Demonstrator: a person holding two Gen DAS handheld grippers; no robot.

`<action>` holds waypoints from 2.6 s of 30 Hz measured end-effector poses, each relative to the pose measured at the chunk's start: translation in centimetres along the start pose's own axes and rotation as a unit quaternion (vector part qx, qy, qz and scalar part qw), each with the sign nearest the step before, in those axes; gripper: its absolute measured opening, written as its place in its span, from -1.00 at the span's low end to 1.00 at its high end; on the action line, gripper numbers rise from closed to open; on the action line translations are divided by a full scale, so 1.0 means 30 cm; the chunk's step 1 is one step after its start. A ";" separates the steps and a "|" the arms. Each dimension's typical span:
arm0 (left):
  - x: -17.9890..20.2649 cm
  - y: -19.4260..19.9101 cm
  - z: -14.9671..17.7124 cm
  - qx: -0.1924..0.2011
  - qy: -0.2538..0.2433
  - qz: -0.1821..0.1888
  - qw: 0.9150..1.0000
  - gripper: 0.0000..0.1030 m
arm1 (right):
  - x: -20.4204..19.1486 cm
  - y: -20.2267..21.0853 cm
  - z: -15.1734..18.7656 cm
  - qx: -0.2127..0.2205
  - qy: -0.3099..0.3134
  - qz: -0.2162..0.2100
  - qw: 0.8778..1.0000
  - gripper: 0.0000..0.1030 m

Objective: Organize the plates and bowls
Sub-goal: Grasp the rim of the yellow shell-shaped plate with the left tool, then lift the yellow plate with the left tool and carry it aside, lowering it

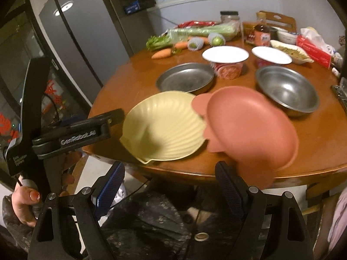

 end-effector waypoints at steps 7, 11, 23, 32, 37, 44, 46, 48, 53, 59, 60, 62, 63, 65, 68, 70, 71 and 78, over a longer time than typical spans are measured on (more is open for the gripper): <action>-0.016 -0.096 -0.031 -0.011 -0.031 0.002 0.999 0.97 | 0.030 -0.082 0.008 -0.018 -0.043 0.024 0.999 0.67; 0.002 -0.148 -0.045 -0.028 -0.048 0.025 0.998 0.95 | 0.060 -0.114 0.001 -0.029 -0.069 0.033 0.997 0.67; 0.090 -0.233 -0.033 -0.052 -0.075 0.075 0.993 0.49 | 0.074 -0.177 -0.014 -0.031 -0.048 0.057 0.997 0.13; 0.136 -0.217 -0.020 -0.052 -0.088 0.101 0.990 0.12 | 0.067 -0.202 -0.048 -0.021 -0.030 0.054 0.998 -0.21; 0.094 -0.207 -0.014 -0.055 -0.071 0.096 0.991 0.08 | 0.038 -0.217 -0.067 -0.021 -0.016 0.042 0.999 -0.22; 0.013 -0.156 -0.025 -0.040 -0.052 0.073 0.995 -0.01 | -0.017 -0.218 -0.097 -0.016 0.011 0.027 0.999 -0.23; -0.015 -0.144 -0.026 -0.037 -0.044 0.067 0.996 -0.01 | -0.037 -0.222 -0.111 -0.015 0.023 0.024 0.999 -0.23; -0.043 -0.138 -0.027 -0.035 -0.033 0.059 0.997 0.00 | -0.056 -0.232 -0.127 -0.015 0.032 0.020 0.999 -0.23; -0.118 -0.131 -0.038 -0.030 -0.013 0.032 0.999 0.00 | -0.114 -0.276 -0.165 -0.018 0.058 0.012 0.998 -0.22; -0.202 -0.138 -0.039 -0.030 0.014 0.007 0.999 0.00 | -0.177 -0.347 -0.215 -0.024 0.083 -0.008 0.996 -0.22; -0.213 -0.140 -0.039 -0.029 0.016 0.005 0.999 0.00 | -0.186 -0.356 -0.217 -0.026 0.087 -0.009 0.996 -0.22; -0.233 -0.145 -0.033 -0.031 0.020 0.001 0.999 0.00 | -0.201 -0.379 -0.223 -0.028 0.095 -0.013 0.995 -0.22; -0.240 -0.149 -0.030 -0.033 0.022 0.001 0.999 -0.01 | -0.207 -0.388 -0.225 -0.029 0.098 -0.015 0.995 -0.22; -0.249 -0.158 -0.028 -0.035 0.025 -0.002 0.999 -0.01 | -0.215 -0.409 -0.228 -0.033 0.101 -0.019 0.994 -0.22; -0.255 -0.166 -0.024 -0.038 0.031 -0.001 0.999 0.00 | -0.220 -0.430 -0.236 -0.036 0.104 -0.022 0.994 -0.22; -0.254 -0.173 -0.019 -0.039 0.032 0.000 0.999 0.00 | -0.215 -0.440 -0.244 -0.033 0.104 -0.019 0.994 -0.22; -0.252 -0.177 -0.017 -0.041 0.032 0.000 0.999 0.00 | -0.212 -0.446 -0.246 -0.033 0.106 -0.018 0.994 -0.22; -0.231 -0.185 -0.010 -0.041 0.023 0.000 0.999 -0.01 | -0.193 -0.461 -0.241 -0.035 0.105 -0.013 0.994 -0.22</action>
Point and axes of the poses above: each gripper's, at about its wrist camera, not at the fingertips, and y roughly against the way its jaws point, x to its right, z to its underside, the point moved 10 cm from there along -y, roughly the way its jaws point, and after that the axes turned 1 degree about x, right-handed, at the moved point
